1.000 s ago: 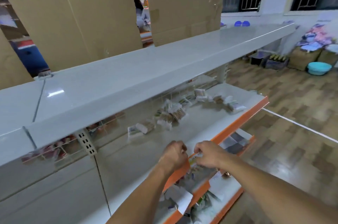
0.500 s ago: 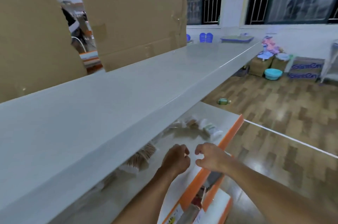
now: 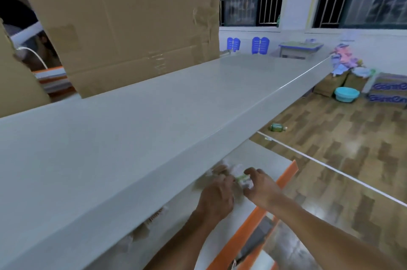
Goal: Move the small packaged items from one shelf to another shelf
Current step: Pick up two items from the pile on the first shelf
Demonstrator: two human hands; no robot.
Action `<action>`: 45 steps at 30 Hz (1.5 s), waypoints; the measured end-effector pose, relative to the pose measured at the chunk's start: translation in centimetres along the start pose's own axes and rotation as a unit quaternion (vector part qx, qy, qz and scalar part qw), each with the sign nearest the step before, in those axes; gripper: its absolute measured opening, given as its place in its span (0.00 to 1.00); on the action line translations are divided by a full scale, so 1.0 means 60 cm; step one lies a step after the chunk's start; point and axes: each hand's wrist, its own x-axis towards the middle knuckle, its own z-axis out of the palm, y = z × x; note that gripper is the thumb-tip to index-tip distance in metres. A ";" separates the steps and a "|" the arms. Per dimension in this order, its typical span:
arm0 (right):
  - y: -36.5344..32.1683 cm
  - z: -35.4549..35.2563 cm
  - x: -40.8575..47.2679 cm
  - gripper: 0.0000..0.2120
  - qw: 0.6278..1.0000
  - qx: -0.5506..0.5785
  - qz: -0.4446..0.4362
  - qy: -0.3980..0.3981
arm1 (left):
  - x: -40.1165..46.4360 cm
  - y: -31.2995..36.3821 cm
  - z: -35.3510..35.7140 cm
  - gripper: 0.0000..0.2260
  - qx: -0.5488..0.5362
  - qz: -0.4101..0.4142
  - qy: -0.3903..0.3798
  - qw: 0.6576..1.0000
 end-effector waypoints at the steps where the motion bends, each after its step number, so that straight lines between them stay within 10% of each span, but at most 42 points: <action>1: 0.012 -0.003 0.014 0.26 1.000 0.004 0.001 0.005 | 0.010 0.005 0.009 0.18 0.012 0.009 0.026 1.000; 15: 0.083 -0.009 0.119 0.34 0.988 0.095 0.004 -0.125 | 0.065 0.053 0.084 0.25 0.031 -0.171 0.153 0.973; 22: 0.109 -0.002 0.150 0.19 0.959 0.236 0.031 -0.153 | 0.071 0.055 0.111 0.17 -0.039 -0.254 0.222 0.940; 32: 0.109 0.001 0.160 0.23 0.933 0.280 0.024 -0.226 | 0.034 0.054 0.092 0.08 -0.295 -0.366 0.329 0.819; 42: 0.109 -0.011 0.156 0.23 0.915 0.321 0.032 -0.243 | 0.008 0.027 0.069 0.02 -0.365 -0.441 0.238 0.785; 45: 0.107 -0.013 0.159 0.23 0.911 0.325 0.033 -0.251 | -0.006 0.020 0.049 0.15 -0.441 -0.429 0.203 0.762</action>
